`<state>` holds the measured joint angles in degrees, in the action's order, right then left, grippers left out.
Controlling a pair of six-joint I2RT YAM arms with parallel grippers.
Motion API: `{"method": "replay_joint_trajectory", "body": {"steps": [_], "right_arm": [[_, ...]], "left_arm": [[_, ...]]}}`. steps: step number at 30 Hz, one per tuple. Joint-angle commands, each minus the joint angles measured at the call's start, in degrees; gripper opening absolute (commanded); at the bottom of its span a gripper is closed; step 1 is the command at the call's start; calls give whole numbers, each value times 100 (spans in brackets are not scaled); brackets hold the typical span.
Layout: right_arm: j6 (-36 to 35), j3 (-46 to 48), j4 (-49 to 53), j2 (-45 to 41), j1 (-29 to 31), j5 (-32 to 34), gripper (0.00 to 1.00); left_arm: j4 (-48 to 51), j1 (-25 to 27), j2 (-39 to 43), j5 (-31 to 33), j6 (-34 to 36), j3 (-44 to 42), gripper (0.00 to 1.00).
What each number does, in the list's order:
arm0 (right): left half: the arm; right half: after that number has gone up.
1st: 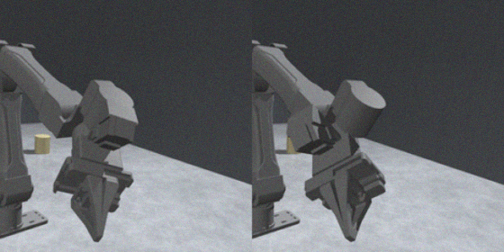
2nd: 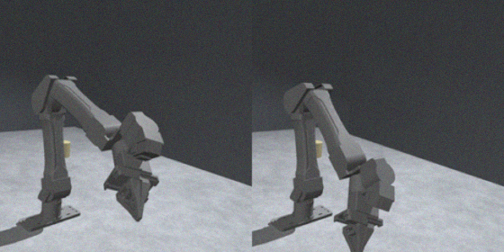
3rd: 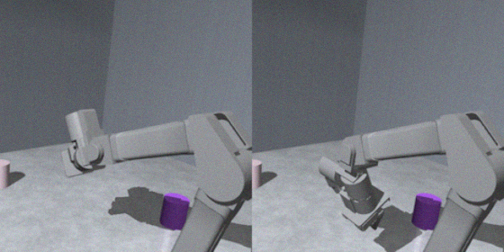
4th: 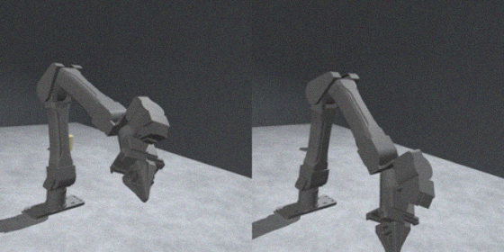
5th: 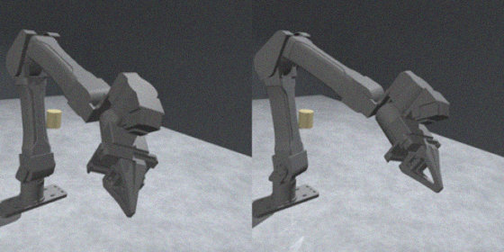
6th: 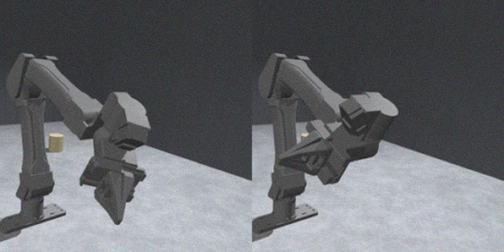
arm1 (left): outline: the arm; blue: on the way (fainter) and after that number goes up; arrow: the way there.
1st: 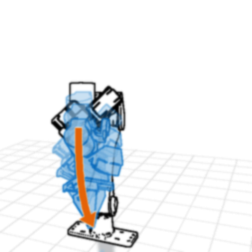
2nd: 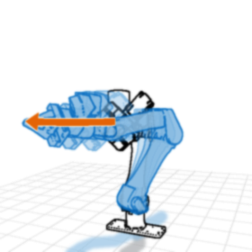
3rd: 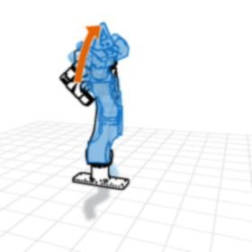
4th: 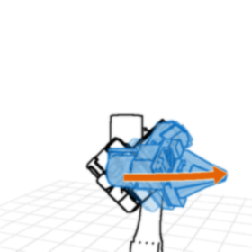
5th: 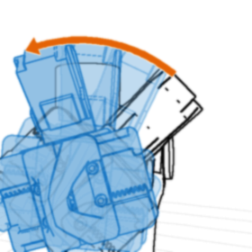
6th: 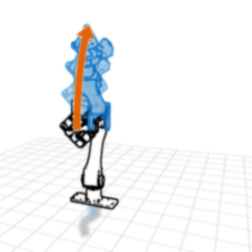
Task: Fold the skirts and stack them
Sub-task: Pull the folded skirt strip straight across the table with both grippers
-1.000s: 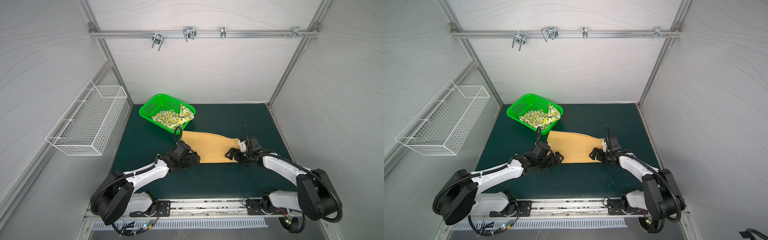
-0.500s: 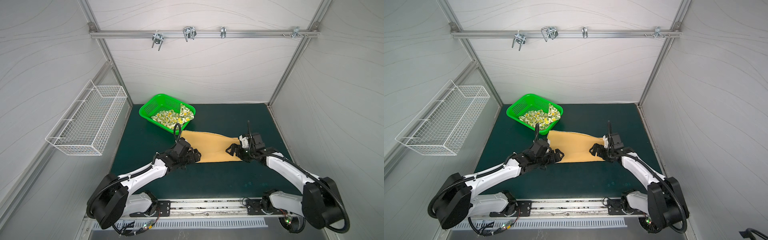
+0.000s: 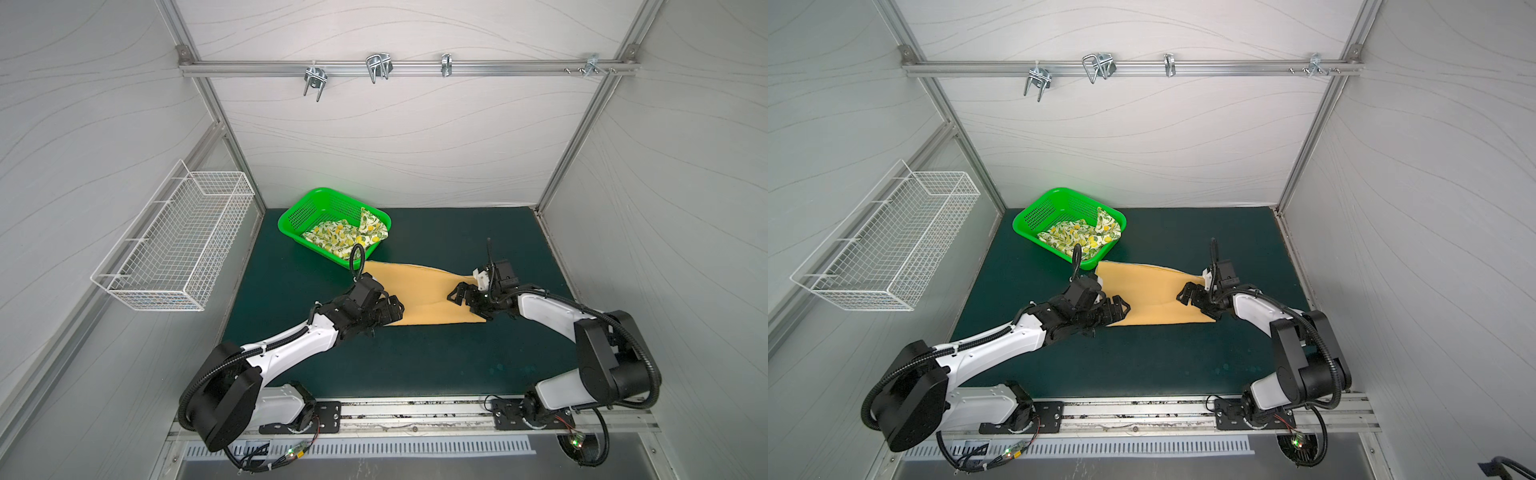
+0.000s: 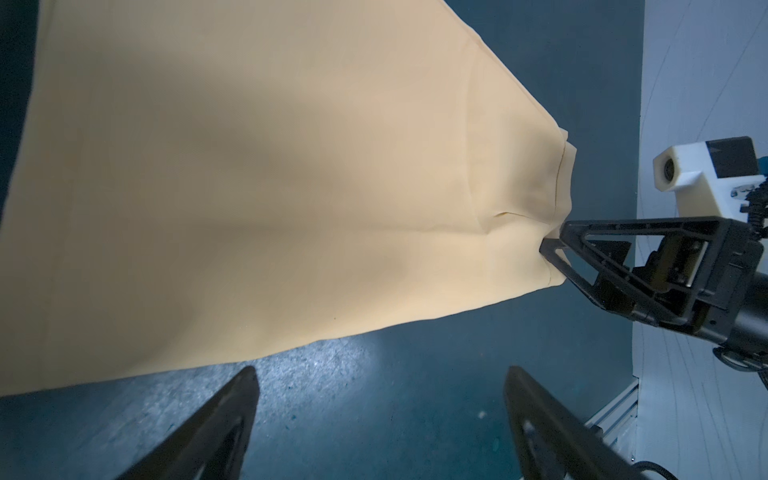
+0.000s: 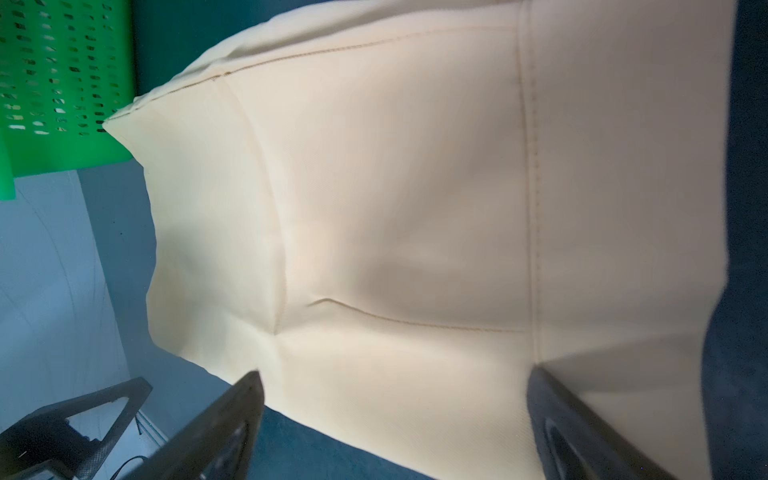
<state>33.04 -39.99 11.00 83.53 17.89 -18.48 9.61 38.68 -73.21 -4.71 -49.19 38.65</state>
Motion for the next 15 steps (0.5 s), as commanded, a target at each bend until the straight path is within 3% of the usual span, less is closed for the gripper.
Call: {"method": "replay_joint_trajectory", "body": {"steps": [1, 6, 15], "right_arm": [[-85, 44, 289, -207, -49, 306, 99], [-296, -558, 729, -338, -174, 437, 99], [-488, -1568, 790, 857, -256, 286, 99]], "left_arm": [[-73, 0, -201, 54, 137, 378, 92], [-231, 0, -626, -110, 142, 751, 93], [-763, 0, -1301, -602, -105, 1118, 92]]}}
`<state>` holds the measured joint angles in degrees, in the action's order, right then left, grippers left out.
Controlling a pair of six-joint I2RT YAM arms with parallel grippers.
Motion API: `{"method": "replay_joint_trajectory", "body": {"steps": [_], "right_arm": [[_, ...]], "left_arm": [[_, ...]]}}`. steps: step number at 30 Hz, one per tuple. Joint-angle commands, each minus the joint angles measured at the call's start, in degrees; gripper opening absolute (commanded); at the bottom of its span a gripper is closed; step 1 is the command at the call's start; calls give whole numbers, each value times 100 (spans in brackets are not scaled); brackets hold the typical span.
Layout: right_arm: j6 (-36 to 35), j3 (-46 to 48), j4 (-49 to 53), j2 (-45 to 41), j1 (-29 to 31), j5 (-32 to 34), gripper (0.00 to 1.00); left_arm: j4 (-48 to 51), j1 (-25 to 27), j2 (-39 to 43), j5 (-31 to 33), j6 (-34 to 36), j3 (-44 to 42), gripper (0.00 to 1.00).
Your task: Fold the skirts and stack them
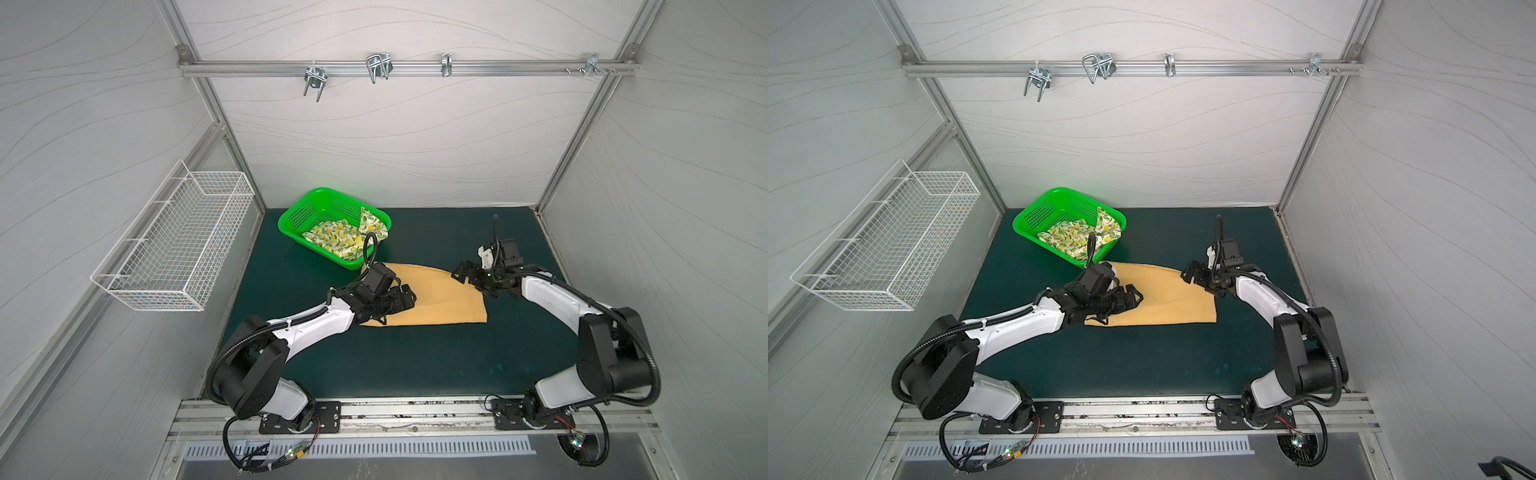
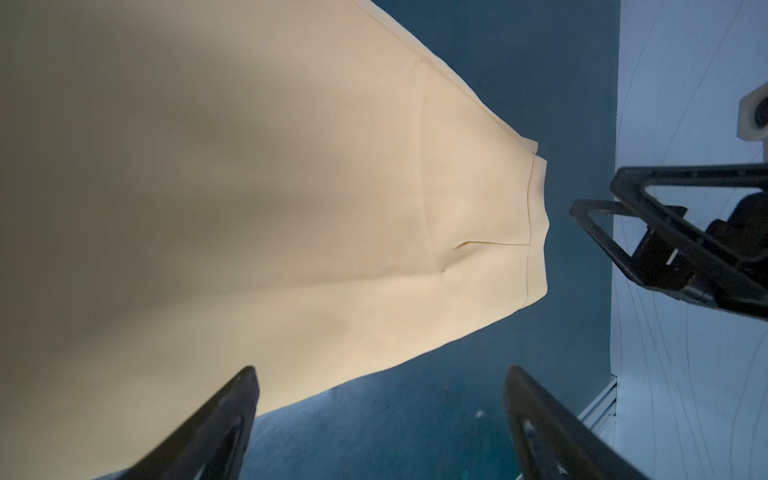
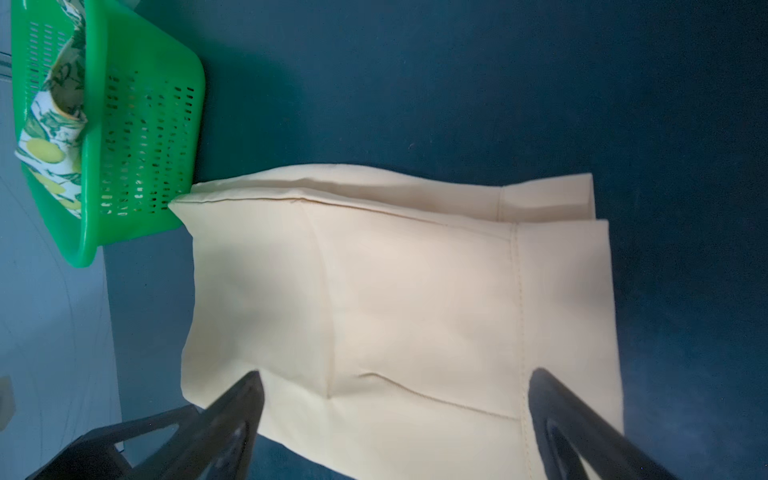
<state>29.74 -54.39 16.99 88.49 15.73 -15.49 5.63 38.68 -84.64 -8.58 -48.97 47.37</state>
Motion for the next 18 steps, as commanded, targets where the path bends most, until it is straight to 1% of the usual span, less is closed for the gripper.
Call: {"method": "replay_joint_trajectory", "body": {"steps": [1, 6, 9, 14, 18], "right_arm": [[-197, -215, 169, 567, -61, -1, 99], [-232, -516, 6, 1412, -223, -64, 99], [-245, -644, -39, 1695, -261, -53, 99], [-192, -479, -264, 1575, -298, 75, 99], [-220, -429, -189, 1411, -341, 73, 99]], "left_arm": [[-437, 0, -224, -293, -160, 251, 92], [-646, 4, -470, -487, -246, 255, 93], [-651, 2, -523, -471, -238, 191, 92], [-560, 0, -500, -240, -127, -35, 92], [-513, 0, -571, -82, -40, -238, 92]]}}
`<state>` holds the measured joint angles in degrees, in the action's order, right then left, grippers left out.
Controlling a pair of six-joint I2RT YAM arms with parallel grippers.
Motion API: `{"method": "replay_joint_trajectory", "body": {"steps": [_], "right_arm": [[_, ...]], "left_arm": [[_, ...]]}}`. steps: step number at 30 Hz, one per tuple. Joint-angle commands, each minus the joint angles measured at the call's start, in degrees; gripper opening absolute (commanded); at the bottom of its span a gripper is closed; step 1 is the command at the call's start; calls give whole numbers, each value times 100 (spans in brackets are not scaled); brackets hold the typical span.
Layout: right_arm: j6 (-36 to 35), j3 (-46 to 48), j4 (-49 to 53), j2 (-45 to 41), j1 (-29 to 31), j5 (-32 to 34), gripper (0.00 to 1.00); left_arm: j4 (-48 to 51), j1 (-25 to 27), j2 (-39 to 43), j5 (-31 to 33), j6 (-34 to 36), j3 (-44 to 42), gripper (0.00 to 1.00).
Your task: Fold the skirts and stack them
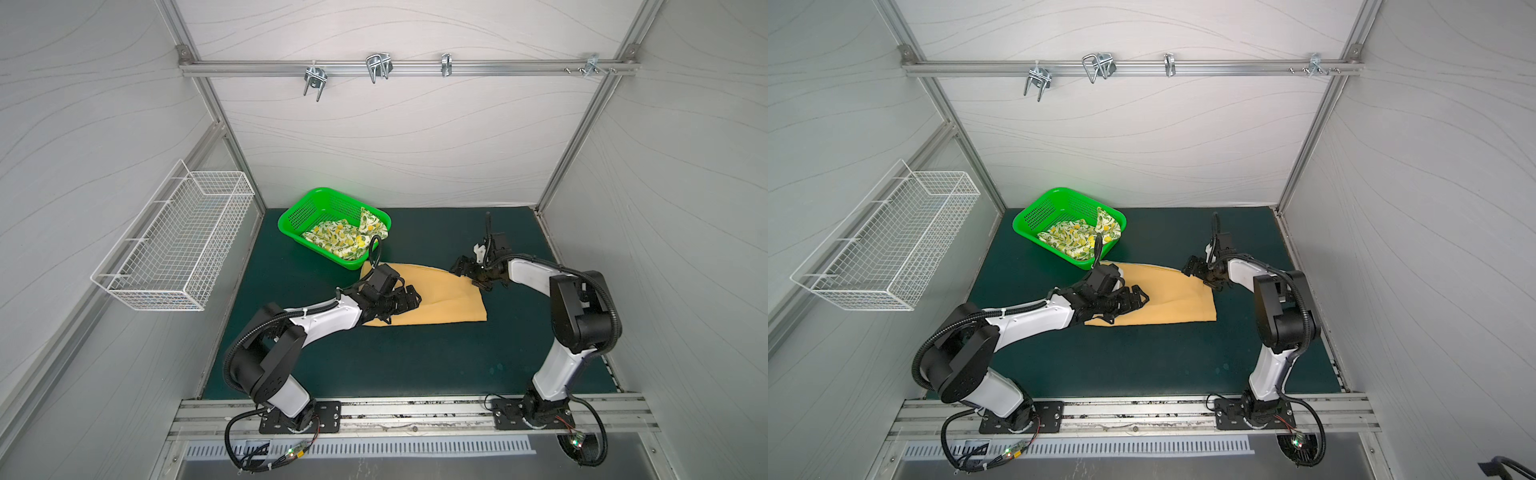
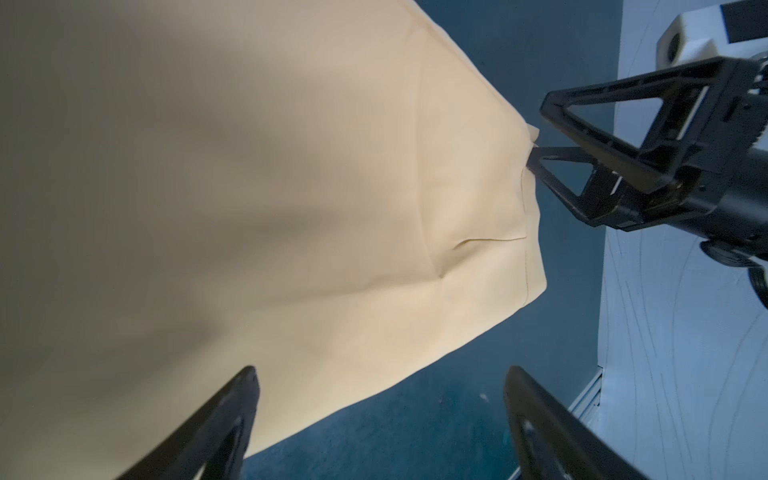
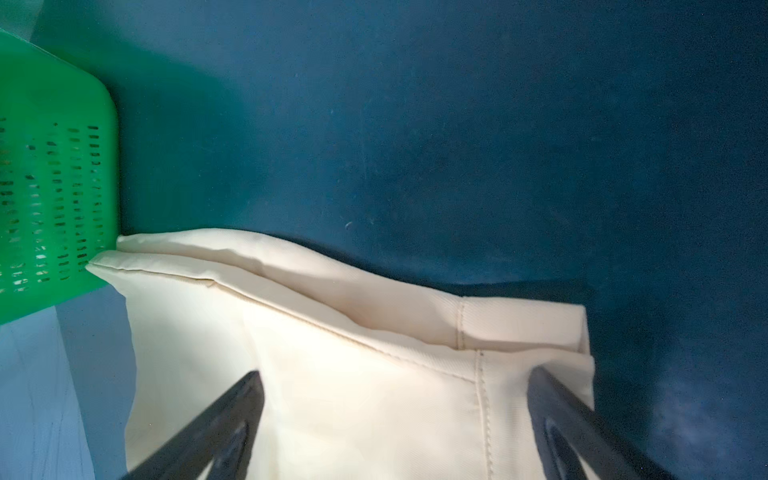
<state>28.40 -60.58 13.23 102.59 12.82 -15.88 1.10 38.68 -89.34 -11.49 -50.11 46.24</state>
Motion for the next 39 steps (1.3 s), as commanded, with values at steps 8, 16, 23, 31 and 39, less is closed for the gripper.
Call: {"method": "replay_joint_trajectory", "body": {"steps": [8, 16, 23, 31, 39], "right_arm": [[-264, 554, 479, -1131, -69, 234, 99], [-439, 977, 993, -2159, -73, 501, 99], [-526, 1195, 951, -2110, -205, 459, 99], [-520, 1201, 824, -1819, -228, 419, 99], [-533, 1319, 716, -1627, -236, 436, 97]], "left_arm": [[-134, -16, -463, 532, 149, -449, 92], [-53, -13, -315, 423, 156, -304, 92], [725, -84, 445, 807, 436, -205, 93], [615, -796, 907, 554, 457, -891, 92], [433, -1055, 626, 437, 607, -1150, 92]]}}
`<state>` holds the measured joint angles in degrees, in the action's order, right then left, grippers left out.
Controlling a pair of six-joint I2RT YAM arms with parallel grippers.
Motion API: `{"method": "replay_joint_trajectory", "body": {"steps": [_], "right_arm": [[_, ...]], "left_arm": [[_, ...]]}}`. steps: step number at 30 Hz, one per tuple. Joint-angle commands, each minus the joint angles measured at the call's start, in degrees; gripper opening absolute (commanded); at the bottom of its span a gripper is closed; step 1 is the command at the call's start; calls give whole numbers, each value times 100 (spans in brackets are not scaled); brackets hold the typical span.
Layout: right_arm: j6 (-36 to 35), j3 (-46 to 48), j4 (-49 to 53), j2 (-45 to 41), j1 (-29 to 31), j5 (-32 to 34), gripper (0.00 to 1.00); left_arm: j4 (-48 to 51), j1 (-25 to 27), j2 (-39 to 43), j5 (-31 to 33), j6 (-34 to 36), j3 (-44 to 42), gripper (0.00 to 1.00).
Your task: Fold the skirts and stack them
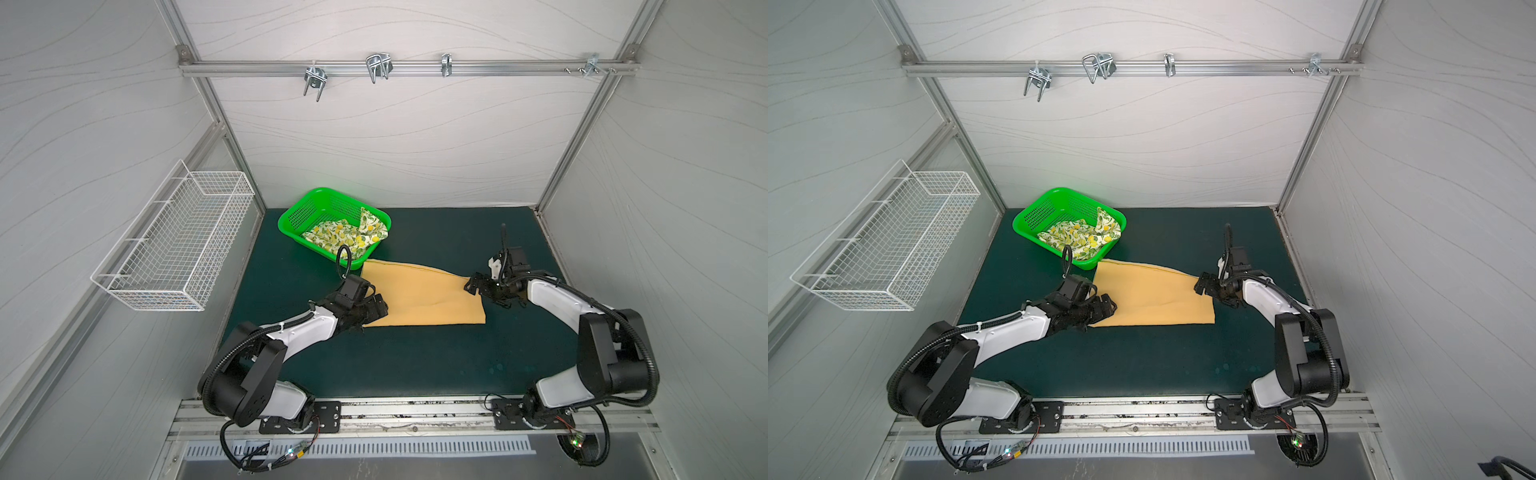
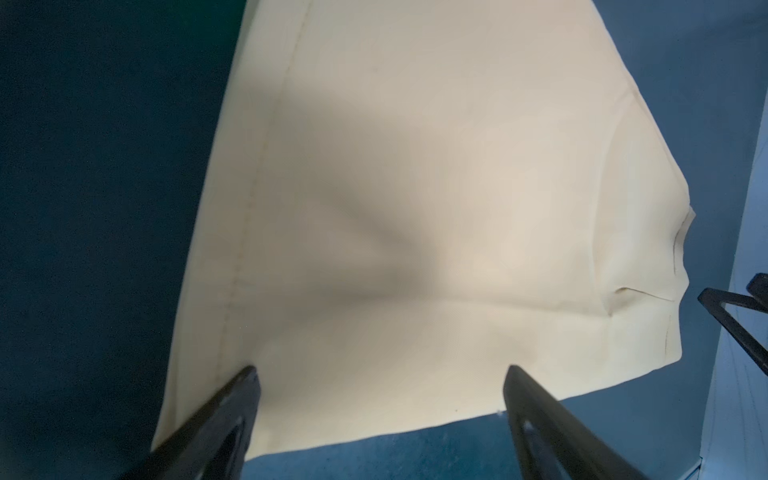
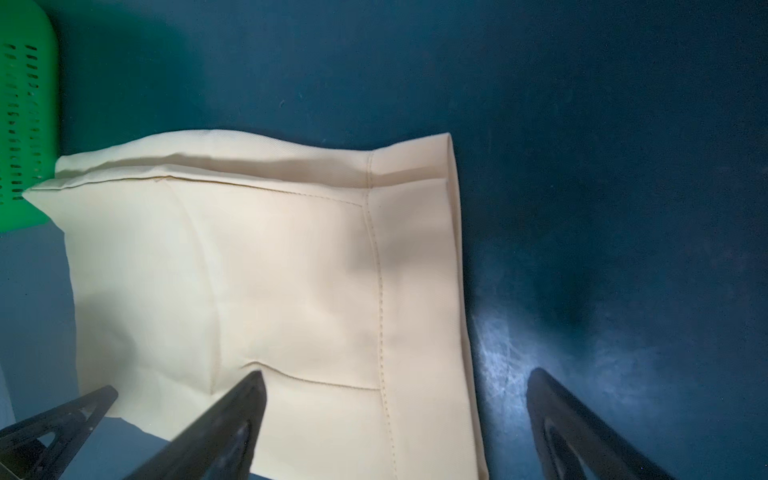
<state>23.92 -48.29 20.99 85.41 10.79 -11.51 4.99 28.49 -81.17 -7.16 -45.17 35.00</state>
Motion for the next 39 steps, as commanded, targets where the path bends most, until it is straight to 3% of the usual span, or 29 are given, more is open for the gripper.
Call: {"method": "replay_joint_trajectory", "body": {"steps": [1, 8, 22, 27, 34, 39], "right_arm": [[-70, 96, -68, 99, -28, 4, 97], [-60, 236, -52, 122, -30, -24, 91], [264, 512, -538, 728, -11, -644, 68], [292, 534, -557, 721, -15, -803, 49], [345, 402, -546, 928, -5, -1112, 32], [366, 421, -603, 907, -5, -1104, 8]], "left_arm": [[54, -37, -212, 12, 105, -36, 92], [34, -37, -243, 2, 92, -125, 92], [18, -45, -198, -42, 53, -152, 92], [18, -45, -218, -57, 59, -104, 92], [34, -45, -240, -94, 54, -46, 92], [57, -45, -184, -102, 71, -46, 92]]}}
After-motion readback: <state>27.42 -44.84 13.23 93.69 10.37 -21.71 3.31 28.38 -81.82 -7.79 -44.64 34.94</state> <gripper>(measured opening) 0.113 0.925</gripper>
